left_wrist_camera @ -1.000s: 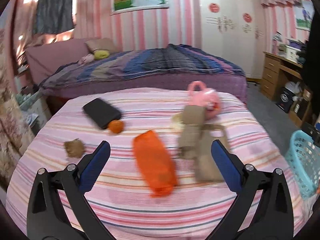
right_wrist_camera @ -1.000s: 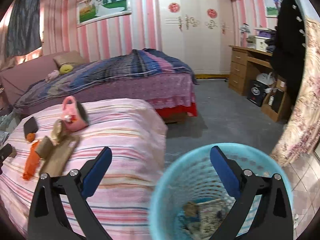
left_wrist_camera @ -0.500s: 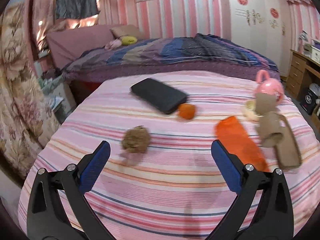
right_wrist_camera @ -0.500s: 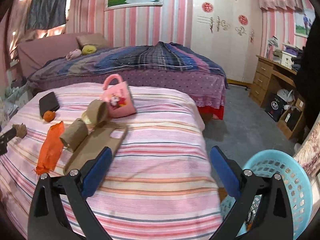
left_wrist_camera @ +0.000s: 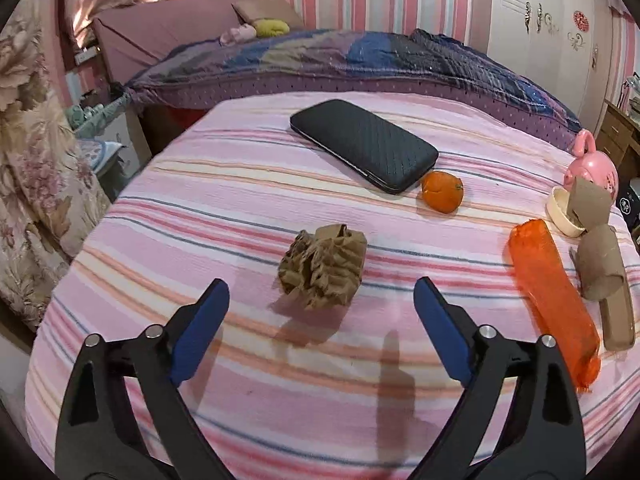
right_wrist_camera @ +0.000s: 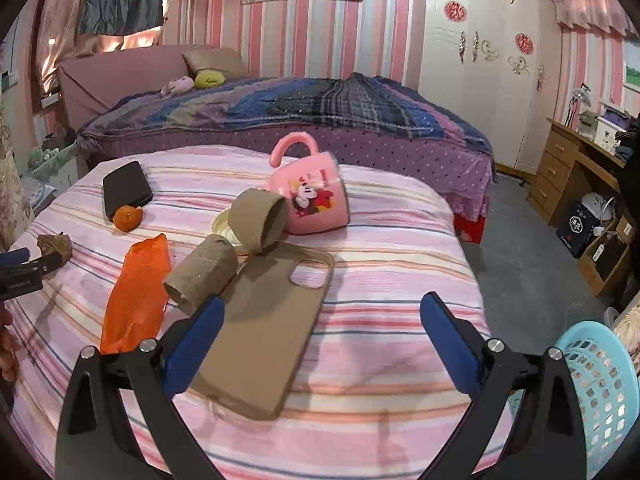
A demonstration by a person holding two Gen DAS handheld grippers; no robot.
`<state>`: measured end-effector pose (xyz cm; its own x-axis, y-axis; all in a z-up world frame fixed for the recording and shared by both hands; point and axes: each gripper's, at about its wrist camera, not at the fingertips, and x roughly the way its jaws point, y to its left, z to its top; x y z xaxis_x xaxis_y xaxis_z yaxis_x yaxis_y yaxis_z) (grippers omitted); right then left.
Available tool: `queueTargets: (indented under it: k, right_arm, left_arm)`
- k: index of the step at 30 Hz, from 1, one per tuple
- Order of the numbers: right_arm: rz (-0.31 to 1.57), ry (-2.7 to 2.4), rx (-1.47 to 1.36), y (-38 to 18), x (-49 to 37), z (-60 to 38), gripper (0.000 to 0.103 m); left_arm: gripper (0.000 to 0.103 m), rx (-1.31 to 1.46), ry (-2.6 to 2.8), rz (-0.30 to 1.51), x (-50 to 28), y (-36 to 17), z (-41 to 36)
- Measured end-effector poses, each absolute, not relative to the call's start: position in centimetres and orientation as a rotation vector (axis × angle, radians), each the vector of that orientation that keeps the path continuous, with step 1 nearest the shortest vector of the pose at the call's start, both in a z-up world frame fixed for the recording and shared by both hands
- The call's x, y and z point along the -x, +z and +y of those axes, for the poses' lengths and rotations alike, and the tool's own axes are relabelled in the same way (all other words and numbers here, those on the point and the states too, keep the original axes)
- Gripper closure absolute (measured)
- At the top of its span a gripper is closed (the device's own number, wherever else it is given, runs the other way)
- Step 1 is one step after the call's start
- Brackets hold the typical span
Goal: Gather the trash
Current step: 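Grasp the brown crumpled paper with the left tool while the right tool grasps a cardboard tube, then carry paper and tube over the blue basket and open both tools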
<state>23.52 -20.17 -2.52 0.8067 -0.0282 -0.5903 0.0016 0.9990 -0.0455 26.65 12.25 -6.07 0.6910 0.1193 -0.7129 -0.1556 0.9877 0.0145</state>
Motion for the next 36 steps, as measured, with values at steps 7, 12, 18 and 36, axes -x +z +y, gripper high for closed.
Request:
queueTargets:
  k: [7,12,18,36]
  right_arm:
    - [0.671,0.025,0.045,-3.5,-24.9,-18.8,0.007]
    - [0.674,0.065,0.029,-3.9,-25.3,-17.7,0.007]
    - [0.675,0.100,0.029,-4.1,-25.9,-15.5,0.008]
    - [0.651,0.145,-0.014,-3.7,-26.2,-14.4,0.062]
  left_arm:
    - [0.049,0.121,0.109,0.826,-28.4,-6.8,12.8]
    - [0.061,0.133,0.097,0.793,-27.5,-6.4,13.1]
    - [0.061,0.080,0.123,0.770,-25.8,-5.5,13.0]
    - [0.061,0.072,0.112,0.706,-23.9,-3.0,11.2]
